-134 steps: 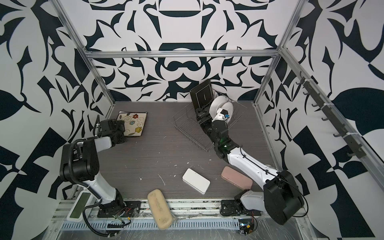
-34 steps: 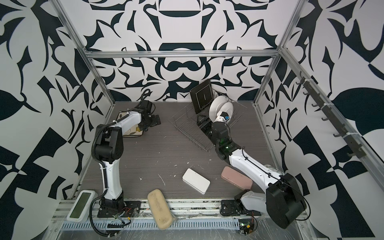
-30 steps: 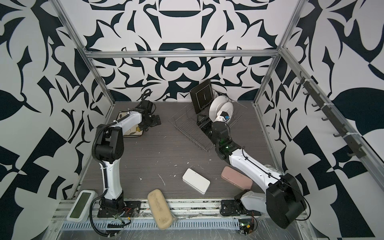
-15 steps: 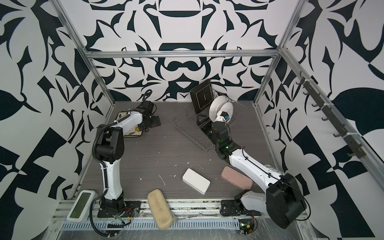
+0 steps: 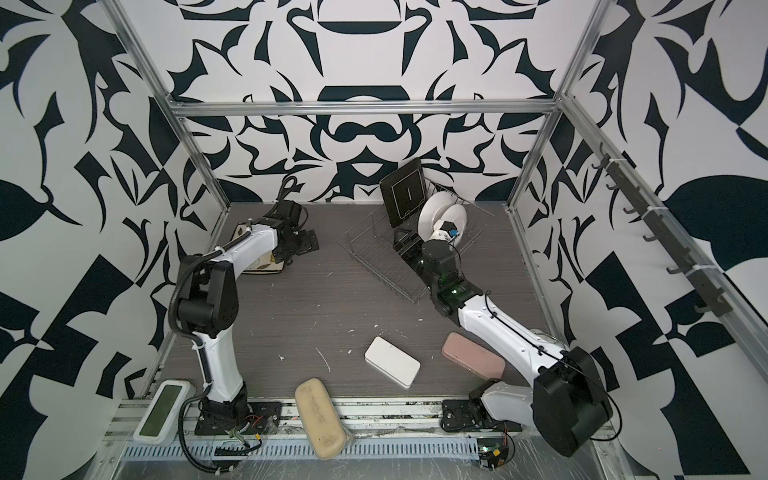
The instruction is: Unload the plates from the dish rack
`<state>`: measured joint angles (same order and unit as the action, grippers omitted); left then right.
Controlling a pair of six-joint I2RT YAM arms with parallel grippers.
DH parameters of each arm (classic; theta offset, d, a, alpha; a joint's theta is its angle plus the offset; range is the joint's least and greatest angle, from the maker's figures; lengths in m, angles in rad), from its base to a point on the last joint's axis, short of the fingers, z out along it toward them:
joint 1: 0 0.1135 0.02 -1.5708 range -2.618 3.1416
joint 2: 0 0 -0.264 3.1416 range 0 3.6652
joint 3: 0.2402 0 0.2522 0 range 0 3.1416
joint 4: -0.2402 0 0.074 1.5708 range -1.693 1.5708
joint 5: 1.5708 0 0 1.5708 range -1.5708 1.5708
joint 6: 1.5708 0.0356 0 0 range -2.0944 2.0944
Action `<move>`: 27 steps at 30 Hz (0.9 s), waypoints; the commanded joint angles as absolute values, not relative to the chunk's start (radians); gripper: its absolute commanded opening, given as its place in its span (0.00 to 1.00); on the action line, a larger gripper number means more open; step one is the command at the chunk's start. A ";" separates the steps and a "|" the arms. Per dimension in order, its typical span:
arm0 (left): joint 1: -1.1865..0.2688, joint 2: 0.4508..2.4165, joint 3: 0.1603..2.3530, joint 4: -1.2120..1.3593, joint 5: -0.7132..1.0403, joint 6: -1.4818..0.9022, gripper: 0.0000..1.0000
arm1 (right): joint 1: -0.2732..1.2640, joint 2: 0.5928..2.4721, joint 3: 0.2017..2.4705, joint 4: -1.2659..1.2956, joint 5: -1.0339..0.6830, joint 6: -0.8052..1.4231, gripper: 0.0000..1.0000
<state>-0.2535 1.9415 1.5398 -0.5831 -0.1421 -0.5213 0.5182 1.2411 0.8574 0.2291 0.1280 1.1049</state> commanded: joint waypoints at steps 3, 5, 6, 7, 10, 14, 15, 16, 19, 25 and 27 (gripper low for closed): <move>-0.249 1.795 1.499 -0.537 -0.041 -0.544 0.99 | 0.527 1.298 1.067 -0.042 0.285 1.022 0.76; -0.247 1.759 1.472 -0.514 -0.001 -0.551 0.99 | 0.549 1.357 1.158 -0.166 0.367 0.986 0.76; -0.245 1.738 1.451 -0.498 0.023 -0.556 0.99 | 0.561 1.393 1.210 -0.227 0.412 0.973 0.76; -0.245 1.713 1.427 -0.476 0.047 -0.566 0.99 | 0.570 1.430 1.257 -0.277 0.446 0.970 0.76; -0.236 1.662 1.354 -0.414 0.118 -0.607 0.99 | 0.589 1.527 1.359 -0.342 0.503 0.956 0.77; -0.220 1.612 1.278 -0.364 0.179 -0.643 0.99 | 0.625 1.651 1.483 -0.383 0.642 0.859 0.77; -0.216 1.603 1.264 -0.356 0.189 -0.644 0.99 | 0.637 1.692 1.536 -0.406 0.690 0.826 0.76; -0.211 1.595 1.253 -0.354 0.194 -0.646 0.99 | 0.647 1.741 1.589 -0.428 0.729 0.788 0.76; -0.198 1.576 1.228 -0.348 0.212 -0.646 0.99 | 0.668 1.888 1.755 -0.509 0.842 0.715 0.76; -0.164 1.547 1.209 -0.365 0.249 -0.658 0.99 | 0.685 2.170 2.105 -0.650 0.985 0.651 0.80; -0.157 1.536 1.212 -0.376 0.247 -0.654 0.99 | 0.687 2.239 2.190 -0.654 1.001 0.624 0.81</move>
<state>-0.1684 1.5738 1.2175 -0.3714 0.2218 -0.6506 0.6838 2.2070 2.0800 -0.5808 0.8833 0.6964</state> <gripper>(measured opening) 0.994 0.807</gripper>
